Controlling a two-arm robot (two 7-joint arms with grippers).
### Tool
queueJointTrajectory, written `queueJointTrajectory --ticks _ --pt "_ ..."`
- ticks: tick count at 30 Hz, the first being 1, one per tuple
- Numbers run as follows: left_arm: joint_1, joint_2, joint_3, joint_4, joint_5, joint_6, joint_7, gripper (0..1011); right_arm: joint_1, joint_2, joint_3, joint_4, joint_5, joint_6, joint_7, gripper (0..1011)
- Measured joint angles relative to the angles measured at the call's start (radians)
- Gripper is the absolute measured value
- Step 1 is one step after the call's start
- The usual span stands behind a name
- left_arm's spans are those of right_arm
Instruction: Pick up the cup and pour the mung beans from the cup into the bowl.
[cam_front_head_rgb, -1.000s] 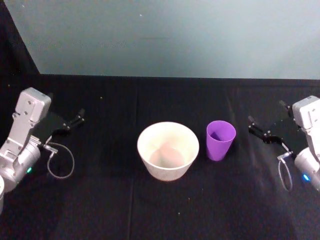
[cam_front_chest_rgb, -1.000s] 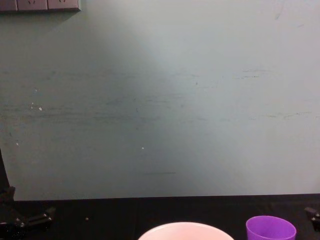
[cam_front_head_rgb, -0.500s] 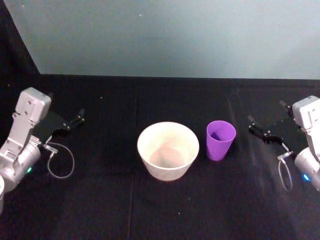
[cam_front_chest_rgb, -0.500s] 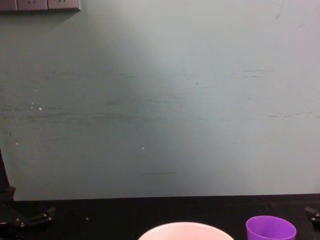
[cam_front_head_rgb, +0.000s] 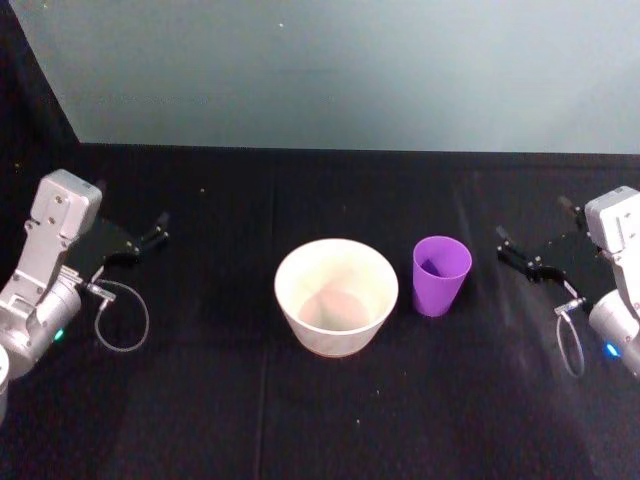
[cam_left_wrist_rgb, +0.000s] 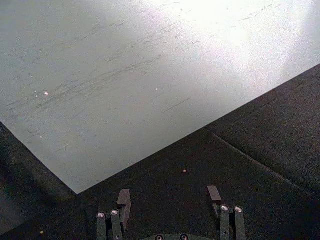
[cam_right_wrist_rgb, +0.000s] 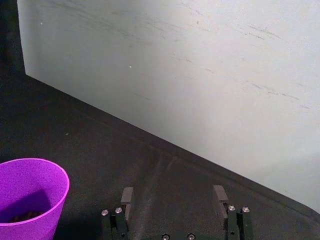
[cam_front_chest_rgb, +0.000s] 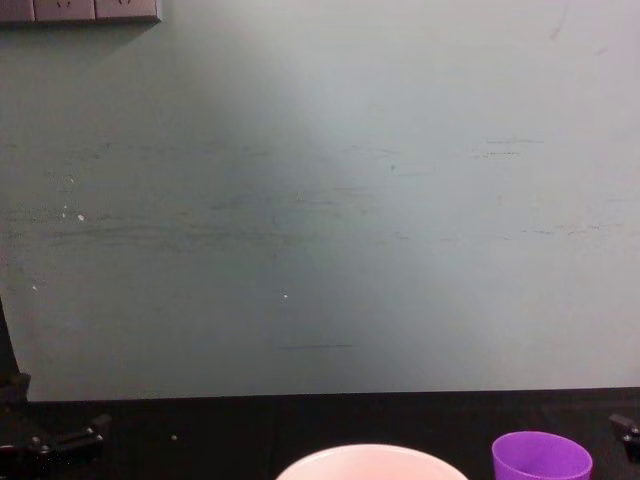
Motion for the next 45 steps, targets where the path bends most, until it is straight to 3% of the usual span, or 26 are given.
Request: queueJointTrajectory --ticks 45 --pt "0.000 0.000 0.000 0.000 0.000 0.000 0.000 1000 -0.001 0.000 0.001 0.000 0.000 0.000 0.000 1000"
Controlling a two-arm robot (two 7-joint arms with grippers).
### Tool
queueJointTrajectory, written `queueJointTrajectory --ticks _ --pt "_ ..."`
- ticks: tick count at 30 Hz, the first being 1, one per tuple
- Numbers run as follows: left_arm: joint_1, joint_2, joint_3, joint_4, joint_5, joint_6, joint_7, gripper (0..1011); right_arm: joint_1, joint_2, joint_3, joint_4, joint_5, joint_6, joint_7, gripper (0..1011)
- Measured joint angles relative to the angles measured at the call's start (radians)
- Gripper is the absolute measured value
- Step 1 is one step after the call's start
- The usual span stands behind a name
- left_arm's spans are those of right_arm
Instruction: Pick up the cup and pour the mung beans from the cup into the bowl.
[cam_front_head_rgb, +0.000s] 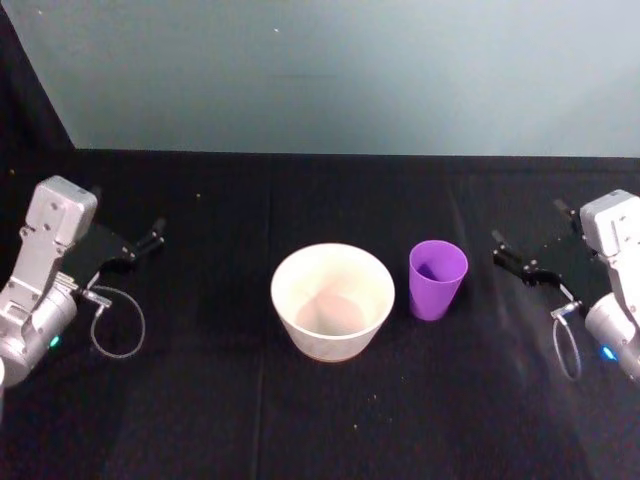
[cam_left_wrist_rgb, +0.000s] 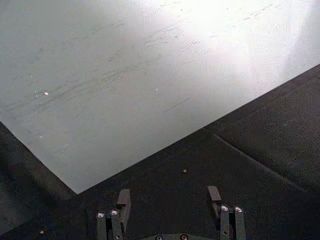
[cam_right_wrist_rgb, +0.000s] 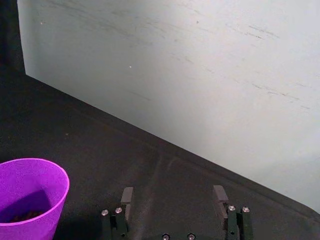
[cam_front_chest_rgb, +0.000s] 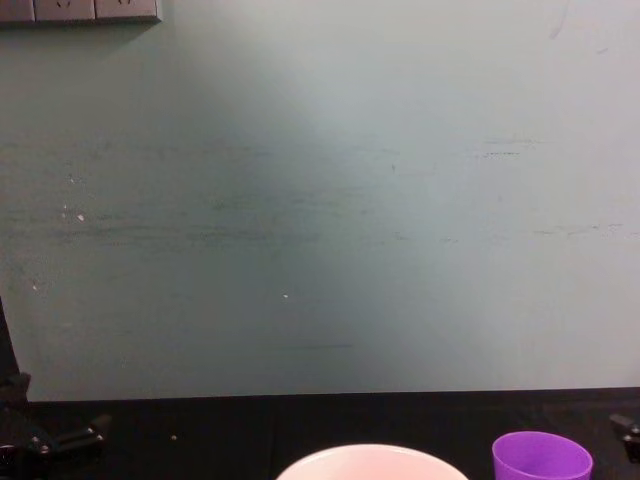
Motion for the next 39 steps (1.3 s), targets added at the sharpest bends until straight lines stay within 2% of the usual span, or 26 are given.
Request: queueJointTrajectory --ticks 5,14,22,25,28,32,34,39 --pt "0.000 0.000 0.000 0.000 0.000 0.000 0.000 1000 -0.024 0.007 0.018 -0.021 -0.005 -0.015 0.004 1000" --pt "0.000 0.000 0.000 0.000 0.000 0.000 0.000 1000 -0.103 0.045 0.079 -0.091 0.019 -0.060 0.030 1000" --pt "0.000 0.000 0.000 0.000 0.000 0.000 0.000 1000 -0.177 0.071 0.128 -0.116 0.087 -0.111 0.097 1000" --pt "0.000 0.000 0.000 0.000 0.000 0.000 0.000 1000 -0.209 0.072 0.142 -0.109 0.144 -0.143 0.159 1000" --pt "0.000 0.000 0.000 0.000 0.000 0.000 0.000 1000 -0.224 0.067 0.145 -0.099 0.188 -0.161 0.217 1000" --pt "0.000 0.000 0.000 0.000 0.000 0.000 0.000 1000 -0.229 0.055 0.137 -0.080 0.219 -0.177 0.280 1000" --pt "0.000 0.000 0.000 0.000 0.000 0.000 0.000 1000 -0.227 0.046 0.125 -0.068 0.224 -0.181 0.314 1000" --pt "0.000 0.000 0.000 0.000 0.000 0.000 0.000 1000 -0.215 0.026 0.105 -0.049 0.217 -0.183 0.354 1000"
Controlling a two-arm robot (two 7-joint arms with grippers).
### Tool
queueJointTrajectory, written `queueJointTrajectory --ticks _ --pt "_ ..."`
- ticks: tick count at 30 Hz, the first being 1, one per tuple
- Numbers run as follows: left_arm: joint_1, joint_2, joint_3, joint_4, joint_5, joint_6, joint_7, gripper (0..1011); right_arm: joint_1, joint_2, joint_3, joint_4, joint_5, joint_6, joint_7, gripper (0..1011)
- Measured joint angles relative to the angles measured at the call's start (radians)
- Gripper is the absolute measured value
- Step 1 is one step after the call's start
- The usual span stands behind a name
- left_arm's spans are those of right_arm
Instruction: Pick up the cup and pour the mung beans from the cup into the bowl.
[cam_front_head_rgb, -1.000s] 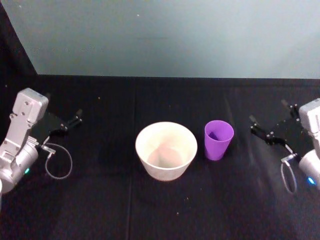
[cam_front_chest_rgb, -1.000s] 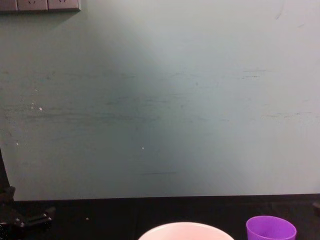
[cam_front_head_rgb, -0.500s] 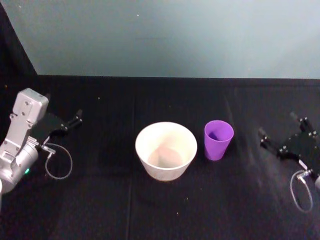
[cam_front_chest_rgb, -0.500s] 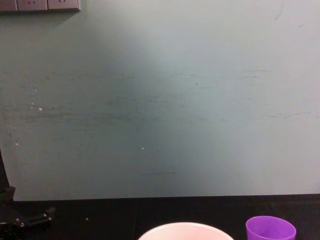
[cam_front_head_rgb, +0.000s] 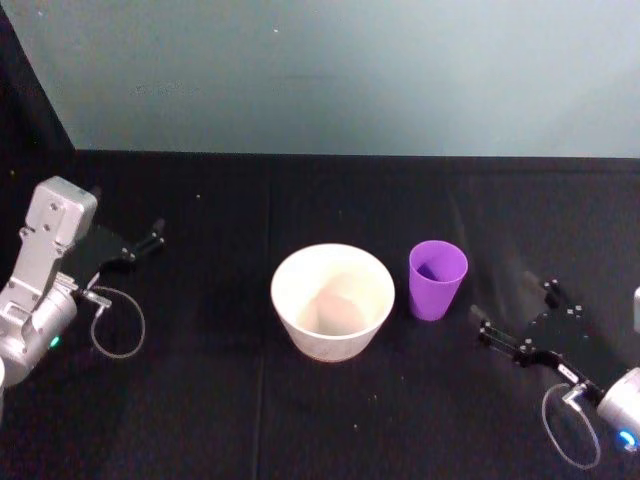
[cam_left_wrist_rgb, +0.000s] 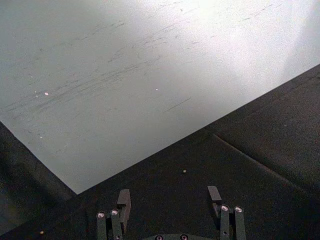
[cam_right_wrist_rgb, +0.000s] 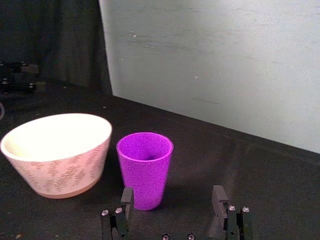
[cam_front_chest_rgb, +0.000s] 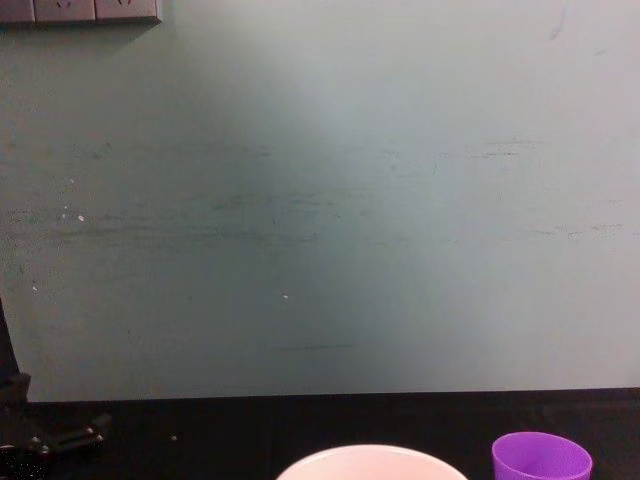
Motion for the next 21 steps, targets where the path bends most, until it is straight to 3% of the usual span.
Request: queueJointTrajectory --ticks 21 --pt "0.000 0.000 0.000 0.000 0.000 0.000 0.000 1000 0.099 -0.124 -0.032 0.091 -0.071 0.018 0.044 1000"
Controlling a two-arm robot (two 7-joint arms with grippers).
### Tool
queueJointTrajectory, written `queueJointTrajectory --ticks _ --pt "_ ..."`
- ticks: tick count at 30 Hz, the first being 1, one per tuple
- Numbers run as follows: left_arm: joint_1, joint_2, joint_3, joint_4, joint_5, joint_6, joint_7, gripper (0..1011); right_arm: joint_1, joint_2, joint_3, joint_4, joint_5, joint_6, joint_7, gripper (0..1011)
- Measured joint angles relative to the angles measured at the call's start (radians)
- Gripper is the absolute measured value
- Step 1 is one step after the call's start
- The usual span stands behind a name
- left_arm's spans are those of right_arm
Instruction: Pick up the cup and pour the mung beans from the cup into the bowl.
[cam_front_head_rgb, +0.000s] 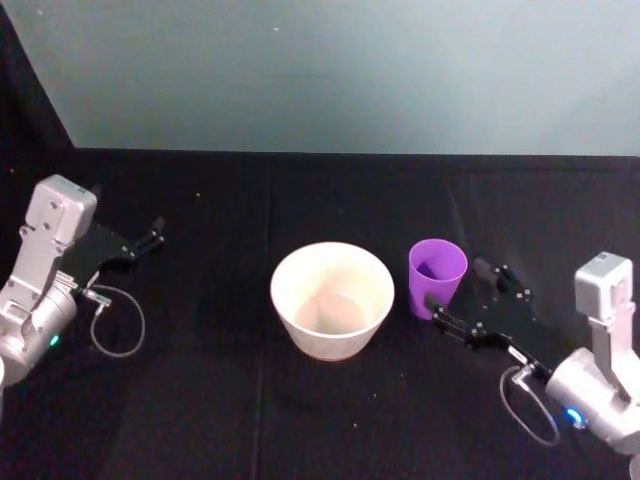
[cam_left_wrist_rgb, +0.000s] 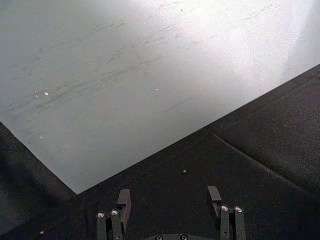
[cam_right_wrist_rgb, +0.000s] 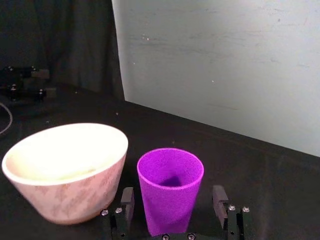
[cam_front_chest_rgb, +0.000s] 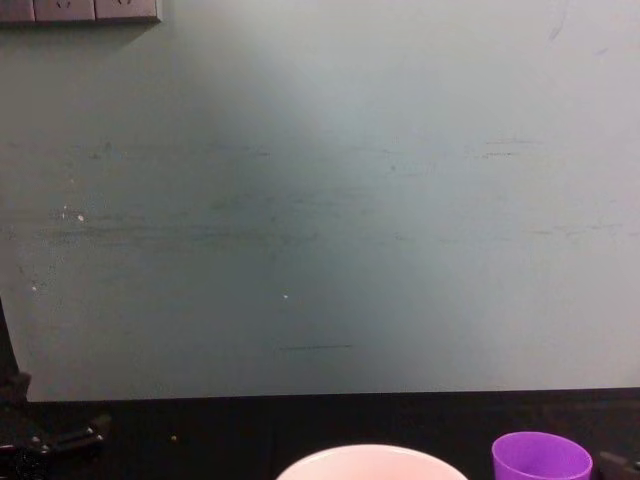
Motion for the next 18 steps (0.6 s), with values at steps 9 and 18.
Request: queueJointTrajectory --ticks 9,18 --pt "0.000 0.000 0.000 0.000 0.000 0.000 0.000 1000 0.049 -0.058 -0.002 0.047 -0.027 0.025 -0.002 1000" --pt "0.000 0.000 0.000 0.000 0.000 0.000 0.000 1000 0.090 -0.103 0.002 0.105 -0.053 0.020 0.001 1000"
